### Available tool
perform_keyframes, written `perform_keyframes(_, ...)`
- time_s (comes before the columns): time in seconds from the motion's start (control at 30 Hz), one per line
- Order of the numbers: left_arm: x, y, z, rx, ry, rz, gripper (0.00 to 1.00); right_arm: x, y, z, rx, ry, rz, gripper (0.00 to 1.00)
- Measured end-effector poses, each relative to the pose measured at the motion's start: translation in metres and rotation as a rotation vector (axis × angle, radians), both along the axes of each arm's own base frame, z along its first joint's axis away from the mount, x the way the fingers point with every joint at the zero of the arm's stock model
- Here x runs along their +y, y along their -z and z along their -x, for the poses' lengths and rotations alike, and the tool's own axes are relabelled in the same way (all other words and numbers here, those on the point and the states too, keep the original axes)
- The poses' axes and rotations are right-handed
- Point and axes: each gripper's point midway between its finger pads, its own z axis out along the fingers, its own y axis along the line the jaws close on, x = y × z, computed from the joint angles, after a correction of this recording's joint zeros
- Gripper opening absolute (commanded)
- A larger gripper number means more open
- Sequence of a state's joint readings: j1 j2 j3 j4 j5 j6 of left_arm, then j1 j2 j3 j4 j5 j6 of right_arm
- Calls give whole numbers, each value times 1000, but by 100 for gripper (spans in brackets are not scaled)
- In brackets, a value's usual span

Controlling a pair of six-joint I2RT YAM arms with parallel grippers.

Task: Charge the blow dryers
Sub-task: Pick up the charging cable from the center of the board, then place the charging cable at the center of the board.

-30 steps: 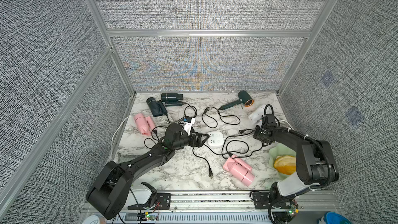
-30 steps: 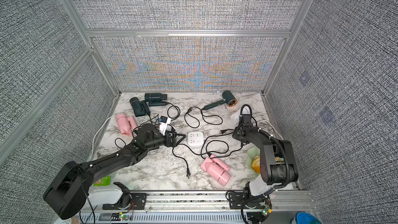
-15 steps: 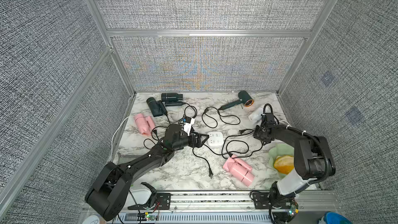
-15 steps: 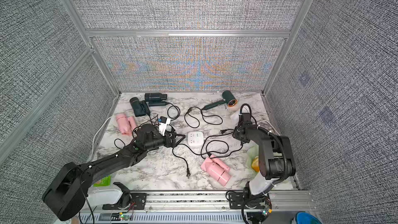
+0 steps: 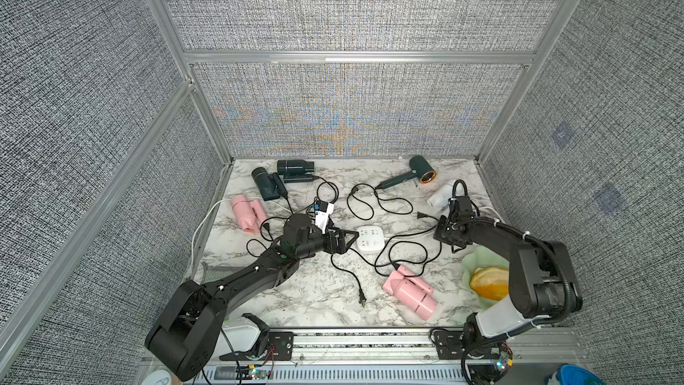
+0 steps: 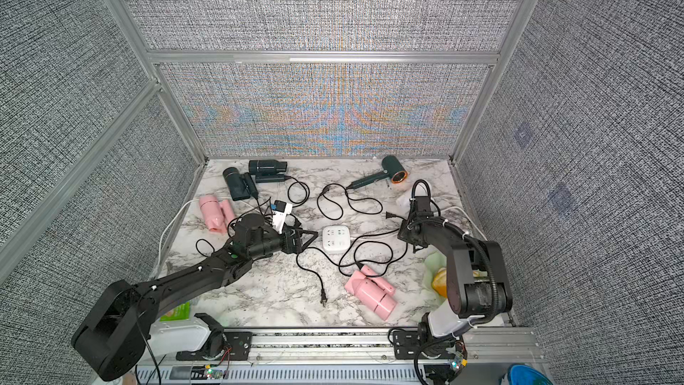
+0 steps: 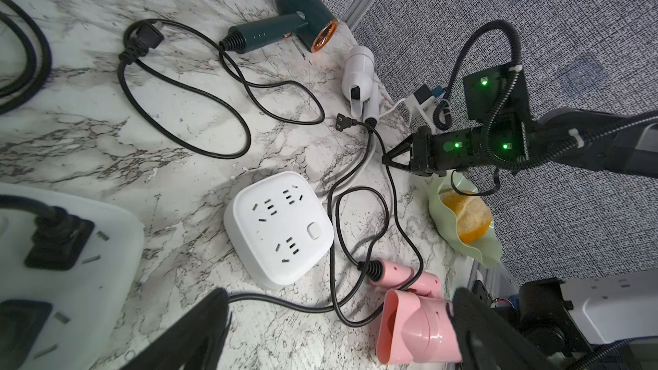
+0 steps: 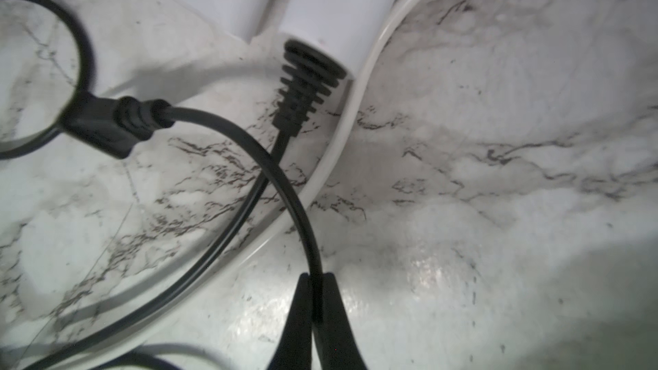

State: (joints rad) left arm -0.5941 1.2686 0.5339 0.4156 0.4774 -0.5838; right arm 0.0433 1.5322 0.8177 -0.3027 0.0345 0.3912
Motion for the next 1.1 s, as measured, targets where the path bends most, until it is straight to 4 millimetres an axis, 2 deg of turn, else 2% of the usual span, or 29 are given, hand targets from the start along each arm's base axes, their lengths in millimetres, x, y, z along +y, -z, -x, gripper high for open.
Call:
perform_keyframes(0.13,-2,2,-2,6,1,-3,98,-1,-36,-2,-88,-8,12,1)
perform_keyframes(0.37,-4,4,-4,24,0,-2,98,-8,-118,-16,-261,-4,52,1)
perform_keyframes(0.43,-4,4,-4,23,1,-2,98,-15,-145,-25,-315,3,80,1)
perform_keyframes(0.6,-4,1,-3,15,2,3,97,-39,-195,-42,-382,38,164,1)
perform_keyframes(0.9,-3,-5,-2,2,1,11,94,-97,-249,-65,-416,132,346,0)
perform_keyframes(1.1,-4,2,-3,18,2,2,85,-124,-260,-77,-392,150,443,0)
